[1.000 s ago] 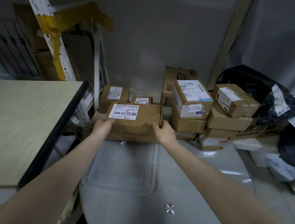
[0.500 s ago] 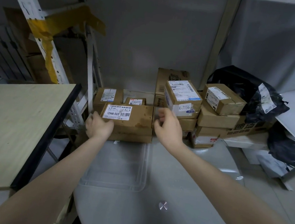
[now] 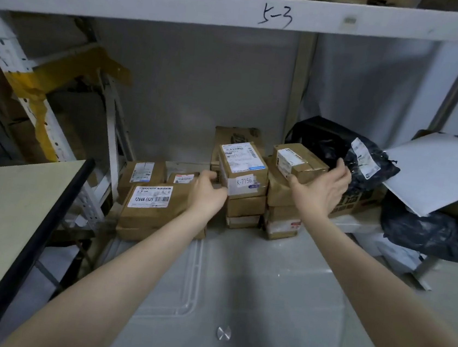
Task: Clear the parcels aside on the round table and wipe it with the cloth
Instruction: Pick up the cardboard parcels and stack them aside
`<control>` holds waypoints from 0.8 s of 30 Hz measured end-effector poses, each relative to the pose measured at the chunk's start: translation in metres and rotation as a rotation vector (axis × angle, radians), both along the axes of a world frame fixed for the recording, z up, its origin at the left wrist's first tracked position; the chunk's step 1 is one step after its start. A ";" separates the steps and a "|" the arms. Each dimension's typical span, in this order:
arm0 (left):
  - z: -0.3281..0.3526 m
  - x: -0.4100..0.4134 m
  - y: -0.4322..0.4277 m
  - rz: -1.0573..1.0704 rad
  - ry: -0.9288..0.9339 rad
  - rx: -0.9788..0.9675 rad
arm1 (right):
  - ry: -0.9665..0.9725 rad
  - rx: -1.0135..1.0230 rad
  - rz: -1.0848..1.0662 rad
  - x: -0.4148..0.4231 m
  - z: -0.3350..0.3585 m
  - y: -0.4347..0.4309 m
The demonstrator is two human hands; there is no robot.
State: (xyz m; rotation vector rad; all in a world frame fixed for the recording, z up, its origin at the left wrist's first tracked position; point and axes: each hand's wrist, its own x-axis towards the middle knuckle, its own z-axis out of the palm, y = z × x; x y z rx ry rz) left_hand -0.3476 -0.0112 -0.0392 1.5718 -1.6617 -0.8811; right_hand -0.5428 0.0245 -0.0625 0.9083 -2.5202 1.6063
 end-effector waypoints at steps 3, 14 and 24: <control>0.003 -0.017 -0.002 -0.033 -0.006 -0.012 | -0.114 0.148 0.036 -0.021 0.002 -0.007; 0.015 -0.021 0.010 0.049 0.118 -0.119 | -0.362 -0.263 0.401 -0.014 0.016 0.008; 0.028 0.012 0.028 -0.191 0.607 0.266 | -0.731 -0.210 0.830 0.024 0.018 0.033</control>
